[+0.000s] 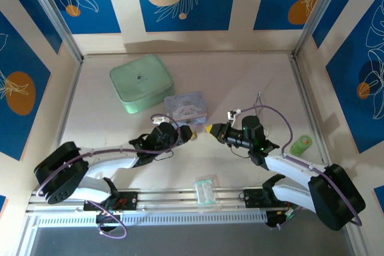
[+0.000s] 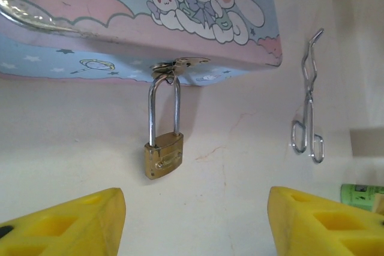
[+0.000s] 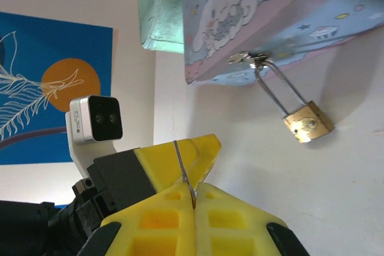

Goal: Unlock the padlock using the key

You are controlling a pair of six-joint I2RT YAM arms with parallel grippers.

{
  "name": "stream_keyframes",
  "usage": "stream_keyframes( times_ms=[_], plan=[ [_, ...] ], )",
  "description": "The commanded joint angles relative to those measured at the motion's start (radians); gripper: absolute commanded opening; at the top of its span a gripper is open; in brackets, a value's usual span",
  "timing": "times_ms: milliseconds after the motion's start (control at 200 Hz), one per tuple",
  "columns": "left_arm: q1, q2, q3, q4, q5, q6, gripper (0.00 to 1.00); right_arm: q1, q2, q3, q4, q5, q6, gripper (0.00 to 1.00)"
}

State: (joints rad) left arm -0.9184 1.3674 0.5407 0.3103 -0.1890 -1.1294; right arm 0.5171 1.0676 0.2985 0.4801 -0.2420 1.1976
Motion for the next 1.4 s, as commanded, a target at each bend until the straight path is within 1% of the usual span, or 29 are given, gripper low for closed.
stream_keyframes(
  times_ms=[0, 95, 165, 205, 270, 375, 485, 635, 805, 950, 1026, 1051, 1121, 1186, 1311, 1396],
  plan=[
    [0.0, 0.043, 0.02, 0.035, -0.014, 0.092, 0.62, -0.018, -0.032, -0.02, -0.059, -0.005, -0.003, 0.0],
    [0.001, 0.098, 0.058, 0.023, 0.015, 0.135, 0.62, -0.023, -0.029, -0.017, -0.089, -0.022, -0.023, 0.0],
    [0.007, 0.143, 0.098, 0.023, 0.062, 0.183, 0.62, -0.031, -0.022, -0.012, -0.117, -0.045, -0.032, 0.0],
    [0.014, 0.17, 0.134, -0.008, 0.084, 0.212, 0.63, -0.037, -0.021, -0.012, -0.128, -0.059, -0.039, 0.0],
    [0.016, 0.206, 0.183, -0.081, 0.079, 0.214, 0.63, -0.045, -0.024, -0.012, -0.15, -0.075, -0.049, 0.0],
    [0.018, 0.256, 0.205, -0.059, 0.08, 0.203, 0.62, -0.06, -0.026, -0.006, -0.191, -0.093, -0.07, 0.0],
    [0.018, 0.286, 0.24, -0.119, 0.036, 0.204, 0.61, -0.078, -0.028, -0.004, -0.202, -0.115, -0.076, 0.0],
    [0.016, 0.288, 0.248, -0.187, -0.034, 0.165, 0.59, -0.088, -0.037, -0.004, -0.218, -0.122, -0.078, 0.0],
    [0.019, 0.325, 0.24, -0.14, -0.049, 0.168, 0.59, -0.091, -0.037, -0.013, -0.213, -0.121, -0.074, 0.0],
    [0.02, 0.38, 0.235, -0.029, -0.003, 0.164, 0.59, -0.091, -0.04, -0.019, -0.215, -0.123, -0.072, 0.0],
    [0.018, 0.4, 0.248, -0.031, 0.012, 0.153, 0.57, -0.091, -0.043, -0.022, -0.219, -0.12, -0.075, 0.0],
    [0.017, 0.403, 0.252, -0.043, 0.007, 0.147, 0.53, -0.091, -0.043, -0.024, -0.219, -0.119, -0.074, 0.0],
    [0.016, 0.404, 0.259, -0.072, -0.003, 0.14, 0.5, -0.091, -0.04, -0.028, -0.214, -0.114, -0.072, 0.0],
    [0.016, 0.407, 0.259, -0.086, -0.015, 0.135, 0.44, -0.089, -0.035, -0.029, -0.204, -0.115, -0.07, 0.0],
    [0.016, 0.427, 0.257, -0.074, -0.006, 0.128, 0.43, -0.085, -0.021, -0.03, -0.191, -0.108, -0.069, 0.0],
    [0.016, 0.441, 0.257, -0.059, 0.002, 0.126, 0.45, -0.082, -0.004, -0.03, -0.174, -0.107, -0.064, 0.0]
  ],
)
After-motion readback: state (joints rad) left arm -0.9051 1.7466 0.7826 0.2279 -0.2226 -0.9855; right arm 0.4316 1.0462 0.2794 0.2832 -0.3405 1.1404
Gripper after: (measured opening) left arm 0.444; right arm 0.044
